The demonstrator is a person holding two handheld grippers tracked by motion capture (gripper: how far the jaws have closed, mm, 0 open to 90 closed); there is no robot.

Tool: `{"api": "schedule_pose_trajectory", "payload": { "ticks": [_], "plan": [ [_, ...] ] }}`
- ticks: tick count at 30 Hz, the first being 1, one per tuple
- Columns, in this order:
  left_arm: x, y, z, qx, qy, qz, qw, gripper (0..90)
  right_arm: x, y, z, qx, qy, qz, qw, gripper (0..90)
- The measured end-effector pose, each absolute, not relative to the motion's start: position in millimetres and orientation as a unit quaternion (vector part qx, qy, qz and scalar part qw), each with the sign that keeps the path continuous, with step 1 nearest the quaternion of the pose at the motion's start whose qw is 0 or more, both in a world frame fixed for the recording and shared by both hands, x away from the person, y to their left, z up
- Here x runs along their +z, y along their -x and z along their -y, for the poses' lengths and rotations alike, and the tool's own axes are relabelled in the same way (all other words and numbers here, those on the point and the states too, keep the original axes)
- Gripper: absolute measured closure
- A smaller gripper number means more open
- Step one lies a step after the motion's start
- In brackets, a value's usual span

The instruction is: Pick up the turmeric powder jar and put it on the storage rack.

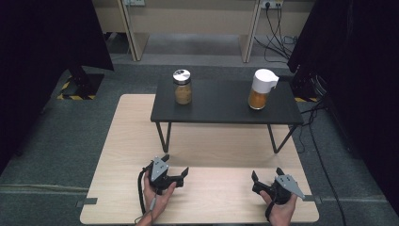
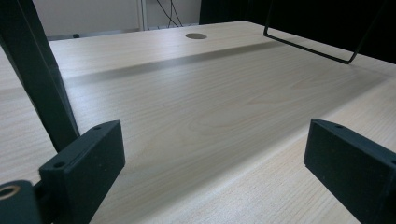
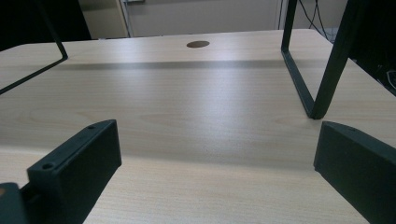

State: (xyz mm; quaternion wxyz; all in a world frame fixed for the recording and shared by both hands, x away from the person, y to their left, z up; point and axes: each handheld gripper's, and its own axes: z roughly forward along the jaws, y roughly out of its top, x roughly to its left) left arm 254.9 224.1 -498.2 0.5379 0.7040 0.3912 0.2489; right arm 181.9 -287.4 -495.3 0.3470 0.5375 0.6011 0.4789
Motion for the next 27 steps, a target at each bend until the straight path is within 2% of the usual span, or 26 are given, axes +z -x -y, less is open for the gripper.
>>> {"api": "schedule_pose_trajectory", "payload": {
  "ticks": [27],
  "plan": [
    [-497.7,-254.7,-223.3,0.25,-0.706,-0.388,0.536,4.4,-494.8,-182.2,287.2,0.478,-0.536,-0.603,0.347,0.7]
  ]
}}
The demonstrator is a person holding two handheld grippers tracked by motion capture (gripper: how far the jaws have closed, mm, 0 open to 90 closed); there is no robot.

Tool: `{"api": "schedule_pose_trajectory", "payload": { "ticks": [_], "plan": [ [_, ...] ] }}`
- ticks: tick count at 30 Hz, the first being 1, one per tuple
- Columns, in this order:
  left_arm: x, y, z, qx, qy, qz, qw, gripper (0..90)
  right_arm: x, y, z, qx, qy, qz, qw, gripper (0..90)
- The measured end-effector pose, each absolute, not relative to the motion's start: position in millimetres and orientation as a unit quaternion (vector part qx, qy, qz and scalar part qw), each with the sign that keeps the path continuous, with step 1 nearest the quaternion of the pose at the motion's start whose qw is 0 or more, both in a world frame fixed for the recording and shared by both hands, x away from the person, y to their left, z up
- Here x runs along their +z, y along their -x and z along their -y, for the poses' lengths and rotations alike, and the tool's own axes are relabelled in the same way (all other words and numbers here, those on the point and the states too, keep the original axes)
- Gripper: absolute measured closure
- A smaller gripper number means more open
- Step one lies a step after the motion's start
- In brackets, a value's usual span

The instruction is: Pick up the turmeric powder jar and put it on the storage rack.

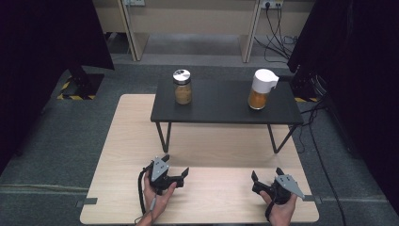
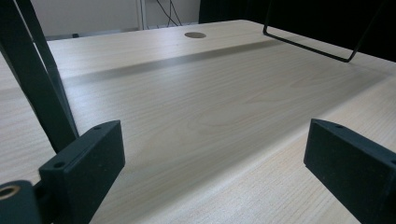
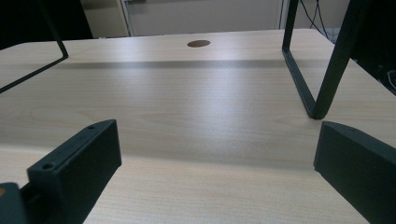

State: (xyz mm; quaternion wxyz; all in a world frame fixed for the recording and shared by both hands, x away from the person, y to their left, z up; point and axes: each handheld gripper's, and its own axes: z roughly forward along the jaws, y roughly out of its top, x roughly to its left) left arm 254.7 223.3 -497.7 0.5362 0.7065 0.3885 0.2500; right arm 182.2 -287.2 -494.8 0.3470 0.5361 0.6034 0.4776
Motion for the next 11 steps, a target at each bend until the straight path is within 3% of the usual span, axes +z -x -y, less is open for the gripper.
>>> {"api": "schedule_pose_trajectory", "payload": {
  "ticks": [11],
  "plan": [
    [-497.6,-254.8,-223.0,0.25,-0.707,-0.388,0.536,4.4,-494.6,-182.2,286.4,0.475,-0.532,-0.608,0.349,0.7]
  ]
}}
